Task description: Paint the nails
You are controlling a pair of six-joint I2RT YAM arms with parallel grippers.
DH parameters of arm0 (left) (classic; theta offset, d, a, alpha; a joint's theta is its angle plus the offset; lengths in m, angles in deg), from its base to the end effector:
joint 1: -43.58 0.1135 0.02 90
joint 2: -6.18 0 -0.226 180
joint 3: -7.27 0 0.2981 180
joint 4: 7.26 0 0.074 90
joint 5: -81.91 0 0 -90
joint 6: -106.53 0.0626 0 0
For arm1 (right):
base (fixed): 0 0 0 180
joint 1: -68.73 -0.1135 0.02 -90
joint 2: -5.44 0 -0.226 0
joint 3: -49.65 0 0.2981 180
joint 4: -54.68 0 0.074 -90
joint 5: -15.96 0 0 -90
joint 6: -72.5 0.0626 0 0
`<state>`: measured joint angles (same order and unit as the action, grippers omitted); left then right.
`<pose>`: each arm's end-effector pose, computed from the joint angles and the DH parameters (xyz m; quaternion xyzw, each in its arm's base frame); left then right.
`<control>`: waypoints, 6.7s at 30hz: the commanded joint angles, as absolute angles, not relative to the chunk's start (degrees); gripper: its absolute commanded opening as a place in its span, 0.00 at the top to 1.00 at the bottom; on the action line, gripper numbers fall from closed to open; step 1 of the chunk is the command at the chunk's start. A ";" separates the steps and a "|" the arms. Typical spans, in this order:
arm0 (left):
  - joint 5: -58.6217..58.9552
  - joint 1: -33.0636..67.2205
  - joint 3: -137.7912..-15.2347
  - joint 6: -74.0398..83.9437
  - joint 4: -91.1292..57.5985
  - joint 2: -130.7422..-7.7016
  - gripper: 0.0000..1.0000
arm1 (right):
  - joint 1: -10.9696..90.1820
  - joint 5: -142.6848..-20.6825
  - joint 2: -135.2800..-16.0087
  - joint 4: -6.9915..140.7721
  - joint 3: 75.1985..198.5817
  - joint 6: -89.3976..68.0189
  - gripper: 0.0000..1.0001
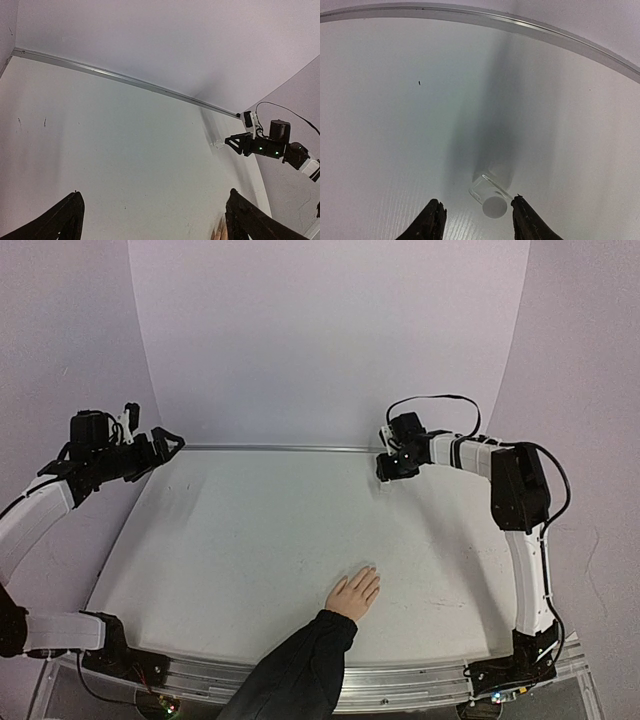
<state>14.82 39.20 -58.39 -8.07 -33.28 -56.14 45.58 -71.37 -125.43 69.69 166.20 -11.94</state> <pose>0.3313 -0.0498 0.2802 -0.0348 0.8224 -0.2960 0.4846 0.5305 0.2237 0.1438 -0.1203 0.8545 0.1057 0.4941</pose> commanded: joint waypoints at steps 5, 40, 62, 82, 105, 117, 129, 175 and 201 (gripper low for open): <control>16.03 38.03 -62.43 -9.31 -32.62 -56.98 0.00 | 45.67 -69.30 -127.48 71.38 169.83 -11.79 0.58; -0.16 18.53 -65.94 -8.58 -31.05 -67.57 0.01 | 45.26 -80.59 -120.60 71.17 165.61 -13.02 0.97; 19.54 2.36 -67.63 19.53 -6.80 -86.10 0.27 | 35.64 -115.23 -101.62 62.11 150.03 -1.46 1.00; 22.40 2.27 -70.19 17.96 -5.07 -90.99 0.39 | 33.26 -121.58 -99.59 58.39 149.50 0.78 1.00; 22.50 1.93 -71.51 18.03 -5.20 -91.11 0.53 | 31.69 -118.18 -100.73 60.14 150.66 0.28 1.00; 23.46 1.83 -71.93 17.98 -5.76 -91.38 0.80 | 30.53 -115.80 -101.07 62.03 151.86 -0.89 1.00; 56.59 1.68 -75.00 8.47 -5.05 -92.09 1.00 | 30.43 -139.64 -96.72 62.48 145.53 -31.89 1.00; -28.89 -14.96 -69.67 20.99 -4.72 -85.05 1.00 | 23.59 -91.99 -94.65 55.04 146.30 16.77 0.61; 67.90 1.48 -71.16 -4.94 3.72 -86.57 1.00 | 23.46 -144.29 -90.75 55.31 140.90 -23.14 1.00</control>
<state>53.75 1.93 -66.71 2.82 -5.04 -85.36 27.35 -133.48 -92.52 55.79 141.31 -17.12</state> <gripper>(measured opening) 0.211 0.142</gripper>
